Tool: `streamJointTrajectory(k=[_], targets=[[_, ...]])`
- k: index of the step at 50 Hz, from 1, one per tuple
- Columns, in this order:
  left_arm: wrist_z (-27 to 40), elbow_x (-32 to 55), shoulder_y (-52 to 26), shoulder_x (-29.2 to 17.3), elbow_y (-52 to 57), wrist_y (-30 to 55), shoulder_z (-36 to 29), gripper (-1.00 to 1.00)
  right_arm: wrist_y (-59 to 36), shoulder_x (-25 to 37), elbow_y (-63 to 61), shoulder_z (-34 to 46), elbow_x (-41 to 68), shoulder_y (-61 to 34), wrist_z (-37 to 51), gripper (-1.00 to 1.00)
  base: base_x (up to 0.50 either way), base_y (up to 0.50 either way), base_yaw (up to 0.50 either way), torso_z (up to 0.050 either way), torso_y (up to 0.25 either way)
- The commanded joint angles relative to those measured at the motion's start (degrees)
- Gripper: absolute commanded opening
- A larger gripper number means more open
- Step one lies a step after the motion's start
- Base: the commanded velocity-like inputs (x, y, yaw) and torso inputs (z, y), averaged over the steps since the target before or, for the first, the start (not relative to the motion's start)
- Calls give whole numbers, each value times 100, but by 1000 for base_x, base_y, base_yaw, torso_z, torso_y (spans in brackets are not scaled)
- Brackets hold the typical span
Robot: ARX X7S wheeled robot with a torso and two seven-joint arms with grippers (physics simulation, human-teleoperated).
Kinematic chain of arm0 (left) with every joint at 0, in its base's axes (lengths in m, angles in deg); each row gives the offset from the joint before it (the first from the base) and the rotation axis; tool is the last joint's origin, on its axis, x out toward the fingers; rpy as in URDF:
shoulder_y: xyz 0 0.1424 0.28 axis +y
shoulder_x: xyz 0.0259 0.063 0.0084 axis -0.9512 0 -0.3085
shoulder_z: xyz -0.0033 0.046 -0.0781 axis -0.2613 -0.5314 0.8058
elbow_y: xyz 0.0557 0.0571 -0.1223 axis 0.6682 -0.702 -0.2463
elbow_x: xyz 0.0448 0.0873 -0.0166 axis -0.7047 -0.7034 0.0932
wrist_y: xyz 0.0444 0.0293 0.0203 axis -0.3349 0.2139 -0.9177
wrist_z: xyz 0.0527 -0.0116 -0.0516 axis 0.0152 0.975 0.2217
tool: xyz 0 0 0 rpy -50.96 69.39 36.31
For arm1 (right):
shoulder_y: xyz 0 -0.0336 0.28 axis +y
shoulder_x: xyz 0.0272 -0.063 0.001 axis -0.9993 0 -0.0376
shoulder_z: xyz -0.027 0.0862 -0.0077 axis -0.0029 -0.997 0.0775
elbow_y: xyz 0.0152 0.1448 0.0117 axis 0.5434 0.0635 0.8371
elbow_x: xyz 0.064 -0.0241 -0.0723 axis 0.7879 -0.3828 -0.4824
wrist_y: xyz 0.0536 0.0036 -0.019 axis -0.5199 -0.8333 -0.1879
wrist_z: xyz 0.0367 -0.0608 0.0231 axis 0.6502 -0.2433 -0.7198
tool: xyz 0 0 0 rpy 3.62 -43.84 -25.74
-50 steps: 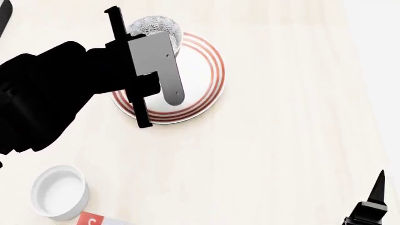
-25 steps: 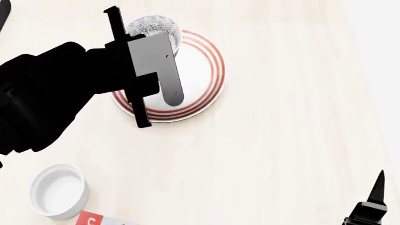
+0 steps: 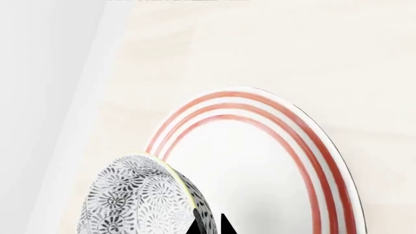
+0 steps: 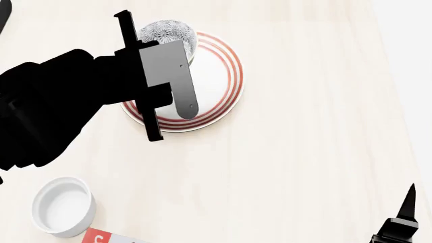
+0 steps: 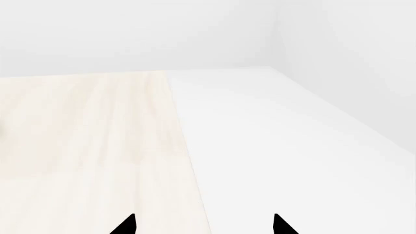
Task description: Pick the akita bowl next to the ramekin and place it on the plate.
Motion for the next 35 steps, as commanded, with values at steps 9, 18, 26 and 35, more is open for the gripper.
streamJointTrajectory(k=[9,18,26,35], targets=[[49,-23,1,-10,126,35,22,-100,1,17,-8,3,18,13,13,100,0,0,0,0,0],[58,-23,-22,-10,114,-32,45,-100,52,10,58,20,4,-4,-7,100,0,0,0,0,0],[107,-48,-15,55,-33,-94,48,-100,27,25,31,17,22,-1,10,100,0,0,0,0,-40],[134,-42,-7,34,47,-32,51,-100,36,27,22,16,27,13,19,100,0,0,0,0,0]])
